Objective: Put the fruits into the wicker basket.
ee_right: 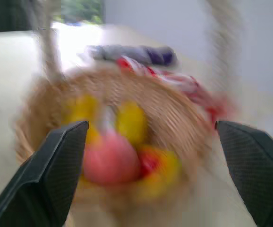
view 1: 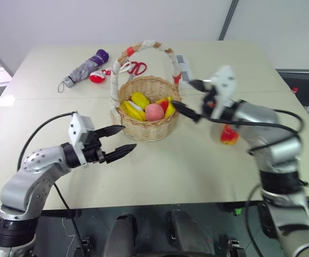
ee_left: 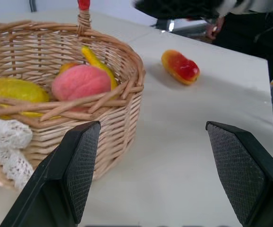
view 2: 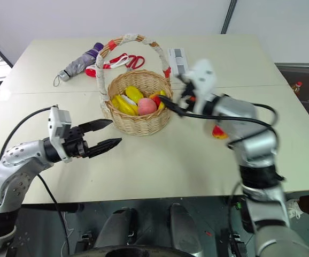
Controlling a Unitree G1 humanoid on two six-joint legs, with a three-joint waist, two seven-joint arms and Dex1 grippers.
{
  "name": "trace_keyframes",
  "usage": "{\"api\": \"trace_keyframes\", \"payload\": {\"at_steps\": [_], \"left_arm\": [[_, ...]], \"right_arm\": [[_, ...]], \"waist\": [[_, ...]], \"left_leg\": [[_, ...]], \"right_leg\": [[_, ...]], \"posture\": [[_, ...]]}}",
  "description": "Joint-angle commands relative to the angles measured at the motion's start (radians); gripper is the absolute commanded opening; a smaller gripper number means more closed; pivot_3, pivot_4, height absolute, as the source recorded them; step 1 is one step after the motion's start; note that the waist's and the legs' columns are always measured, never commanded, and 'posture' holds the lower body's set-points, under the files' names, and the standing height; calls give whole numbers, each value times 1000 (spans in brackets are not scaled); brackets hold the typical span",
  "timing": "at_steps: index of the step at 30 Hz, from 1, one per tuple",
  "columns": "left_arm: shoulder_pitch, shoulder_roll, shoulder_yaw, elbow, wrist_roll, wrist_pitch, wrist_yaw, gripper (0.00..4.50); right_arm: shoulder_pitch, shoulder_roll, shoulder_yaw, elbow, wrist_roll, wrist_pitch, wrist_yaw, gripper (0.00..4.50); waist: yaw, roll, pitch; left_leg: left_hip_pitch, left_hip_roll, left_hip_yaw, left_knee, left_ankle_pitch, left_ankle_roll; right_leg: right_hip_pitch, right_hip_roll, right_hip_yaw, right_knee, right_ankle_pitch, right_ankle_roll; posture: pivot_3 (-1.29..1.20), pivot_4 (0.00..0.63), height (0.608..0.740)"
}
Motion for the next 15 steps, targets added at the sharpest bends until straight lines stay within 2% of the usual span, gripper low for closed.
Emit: {"api": "trace_keyframes", "payload": {"at_steps": [1,6,10,15], "left_arm": [[-34,-17,-52,-9,7,-25,-23,3818],[-94,-51,-118,33,13,-29,-61,3818],[-132,-71,-158,62,20,-37,-88,3818],[-139,-79,-168,67,24,-39,-96,3818]], "right_arm": [[85,-30,-184,-28,6,117,-113,4464],[180,49,-312,-67,37,250,-259,4464],[166,171,-372,-70,81,333,-358,4464],[146,222,-351,-30,79,364,-415,4464]], "waist": [[2,0,0],[-22,0,0],[-34,1,-1],[-35,1,0]], "left_leg": [[0,-1,0,0,0,0],[3,-1,0,-1,0,0],[4,0,0,-1,0,0],[4,0,1,-1,0,0]], "right_leg": [[0,0,0,0,0,0],[0,4,2,2,0,0],[0,7,4,3,0,0],[0,5,4,3,0,0]], "posture": [[0,150,740],[0,150,740],[0,150,740],[0,150,740]]}}
